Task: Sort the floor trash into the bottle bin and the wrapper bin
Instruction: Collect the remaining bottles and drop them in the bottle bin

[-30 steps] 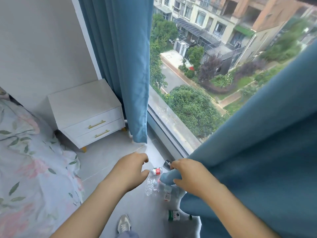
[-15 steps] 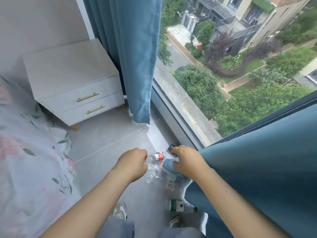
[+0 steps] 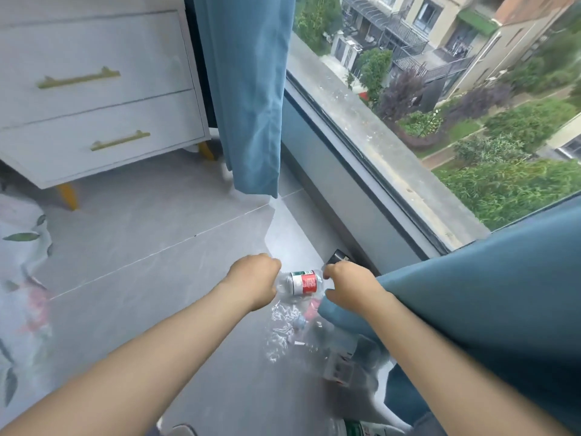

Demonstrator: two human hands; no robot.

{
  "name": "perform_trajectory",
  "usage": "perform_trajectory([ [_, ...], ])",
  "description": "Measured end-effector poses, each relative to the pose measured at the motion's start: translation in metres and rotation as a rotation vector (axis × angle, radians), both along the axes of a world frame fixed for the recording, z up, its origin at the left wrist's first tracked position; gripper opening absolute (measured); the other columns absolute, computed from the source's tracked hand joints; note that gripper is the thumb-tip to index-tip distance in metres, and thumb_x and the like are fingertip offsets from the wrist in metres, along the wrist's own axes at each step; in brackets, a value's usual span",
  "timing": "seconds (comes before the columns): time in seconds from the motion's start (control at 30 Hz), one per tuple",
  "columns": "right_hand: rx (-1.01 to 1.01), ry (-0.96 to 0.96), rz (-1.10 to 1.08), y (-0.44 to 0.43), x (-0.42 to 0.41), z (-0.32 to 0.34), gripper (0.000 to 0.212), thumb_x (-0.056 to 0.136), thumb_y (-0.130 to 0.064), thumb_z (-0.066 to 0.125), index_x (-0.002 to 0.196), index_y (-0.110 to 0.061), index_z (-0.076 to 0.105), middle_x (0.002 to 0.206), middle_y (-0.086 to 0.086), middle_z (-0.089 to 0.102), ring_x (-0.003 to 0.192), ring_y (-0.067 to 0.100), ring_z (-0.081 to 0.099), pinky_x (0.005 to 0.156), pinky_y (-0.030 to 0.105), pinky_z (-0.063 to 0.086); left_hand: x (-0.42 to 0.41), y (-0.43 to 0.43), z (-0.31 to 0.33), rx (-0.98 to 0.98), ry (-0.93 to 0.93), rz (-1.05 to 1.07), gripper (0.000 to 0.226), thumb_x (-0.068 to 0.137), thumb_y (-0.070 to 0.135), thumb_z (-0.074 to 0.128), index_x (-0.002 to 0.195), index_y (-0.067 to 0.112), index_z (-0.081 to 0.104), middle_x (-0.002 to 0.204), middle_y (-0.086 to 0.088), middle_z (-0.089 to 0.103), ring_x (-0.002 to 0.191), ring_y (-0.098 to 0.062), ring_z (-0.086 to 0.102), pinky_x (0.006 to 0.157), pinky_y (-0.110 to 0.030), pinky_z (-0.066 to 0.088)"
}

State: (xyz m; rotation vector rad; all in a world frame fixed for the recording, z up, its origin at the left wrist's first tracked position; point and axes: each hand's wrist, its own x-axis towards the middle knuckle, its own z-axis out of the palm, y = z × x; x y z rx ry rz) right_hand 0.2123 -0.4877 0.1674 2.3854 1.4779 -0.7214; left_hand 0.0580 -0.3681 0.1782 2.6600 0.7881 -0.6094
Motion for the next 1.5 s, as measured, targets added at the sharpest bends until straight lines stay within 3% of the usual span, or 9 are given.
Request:
perform_trajectory([
  [0.23,-0.007,-0.174,0.059,-0.012,0.024,-0.113,0.031,0.088,-0.019,0.051,0.118,-0.015,0.057,0.118,0.003,0.061,0.11,0.026,0.058,0.082,0.032,0.047,0.018,0.008,-0.12,0.048,0.026,-0.15,0.033,0.088,0.021,0.049,0.12,0.012,0.055,0.121,-0.008,0.055,0.108,-0.029,0.056,0.087,-0.036,0.049],
  [0.37,-0.003,-0.275,0.054,-0.035,0.034,-0.113,0.005,0.086,-0.014,0.05,0.085,-0.017,0.046,0.107,0.004,0.061,0.096,0.027,0.058,0.068,0.027,0.038,0.033,0.001,-0.13,0.078,-0.023,-0.166,0.037,0.086,0.026,0.054,0.121,0.012,0.054,0.12,-0.008,0.055,0.107,-0.028,0.057,0.087,-0.038,0.05],
  [0.43,-0.023,-0.337,0.054,-0.047,0.037,-0.113,0.018,0.087,-0.013,0.049,0.073,-0.017,0.038,0.096,0.004,0.055,0.089,0.026,0.057,0.066,0.028,0.037,0.039,-0.007,-0.137,0.085,-0.036,-0.173,0.038,0.087,0.026,0.053,0.121,0.011,0.052,0.122,-0.009,0.053,0.108,-0.029,0.056,0.088,-0.037,0.049],
  [0.63,-0.255,-0.415,0.034,-0.096,0.042,-0.132,0.005,0.09,-0.015,0.047,0.089,-0.02,0.045,0.112,0.0,0.062,0.103,0.024,0.063,0.064,0.027,0.037,0.036,-0.022,-0.163,0.161,-0.019,-0.263,0.033,0.087,0.022,0.052,0.117,0.011,0.047,0.12,-0.011,0.049,0.109,-0.03,0.053,0.084,-0.036,0.045],
  [0.77,-0.379,-0.421,-0.021,-0.115,0.044,-0.134,0.021,0.09,-0.014,0.045,0.106,-0.017,0.059,0.114,0.0,0.061,0.104,0.024,0.062,0.068,0.027,0.041,0.033,-0.032,-0.164,0.131,-0.019,-0.258,0.036,0.087,0.025,0.054,0.119,0.011,0.047,0.12,-0.012,0.049,0.107,-0.031,0.054,0.085,-0.037,0.047],
  [0.87,-0.337,-0.381,-0.06,-0.118,0.047,-0.135,0.019,0.092,-0.022,0.046,0.106,-0.016,0.058,0.116,0.001,0.06,0.106,0.025,0.06,0.071,0.028,0.041,0.034,-0.039,-0.167,0.11,-0.015,-0.273,0.038,0.085,0.025,0.055,0.121,0.011,0.046,0.121,-0.011,0.049,0.106,-0.029,0.054,0.084,-0.036,0.047],
  [1.0,-0.193,-0.313,-0.054,-0.118,0.049,-0.135,0.016,0.093,-0.031,0.047,0.084,-0.018,0.044,0.116,0.004,0.059,0.101,0.026,0.055,0.072,0.029,0.039,0.038,-0.04,-0.169,0.124,-0.022,-0.278,0.04,0.086,0.027,0.055,0.122,0.012,0.047,0.12,-0.011,0.05,0.105,-0.029,0.055,0.082,-0.035,0.047],
  [1.17,-0.096,-0.199,-0.016,-0.117,0.047,-0.14,0.042,0.092,-0.038,0.05,0.128,-0.016,0.051,0.127,0.004,0.057,0.117,0.025,0.052,0.09,0.034,0.046,0.04,-0.037,-0.171,0.127,-0.021,-0.265,0.042,0.087,0.031,0.055,0.124,0.012,0.046,0.121,-0.01,0.05,0.108,-0.029,0.054,0.088,-0.037,0.048],
  [1.5,-0.14,-0.093,0.043,-0.126,0.053,-0.142,0.046,0.087,-0.033,0.057,0.13,-0.021,0.051,0.122,0.002,0.059,0.112,0.023,0.054,0.089,0.033,0.047,0.044,-0.035,-0.18,0.129,0.004,-0.258,0.042,0.086,0.032,0.054,0.123,0.012,0.045,0.119,-0.01,0.049,0.105,-0.028,0.055,0.085,-0.038,0.049],
])
